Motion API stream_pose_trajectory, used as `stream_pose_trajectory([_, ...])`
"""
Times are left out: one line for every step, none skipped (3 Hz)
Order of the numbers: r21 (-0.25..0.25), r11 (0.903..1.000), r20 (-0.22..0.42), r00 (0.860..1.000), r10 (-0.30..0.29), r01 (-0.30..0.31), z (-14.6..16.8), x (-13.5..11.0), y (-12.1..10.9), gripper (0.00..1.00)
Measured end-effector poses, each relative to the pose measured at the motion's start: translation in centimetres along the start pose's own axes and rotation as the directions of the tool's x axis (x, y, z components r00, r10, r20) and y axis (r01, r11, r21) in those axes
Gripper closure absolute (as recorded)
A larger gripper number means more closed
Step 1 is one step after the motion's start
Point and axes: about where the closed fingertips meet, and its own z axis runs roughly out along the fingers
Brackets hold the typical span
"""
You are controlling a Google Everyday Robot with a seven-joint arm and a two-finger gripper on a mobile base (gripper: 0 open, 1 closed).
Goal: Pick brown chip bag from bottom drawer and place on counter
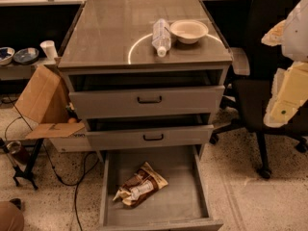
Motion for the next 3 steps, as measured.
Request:
stream_pose_trajectory([0.0, 1.0, 0.0, 1.0, 0.0, 0.0, 0.0, 0.0, 0.0, 0.0])
stream_pose_trajectory([-0.003, 0.9991, 0.028, 0.999, -0.043, 0.043, 2.2, -1.5, 0.4, 0.0])
stream_pose_trajectory([-0.069, 0.9838, 0.108, 0.982, -0.157, 0.165, 8.5, -5.8, 2.4, 0.0])
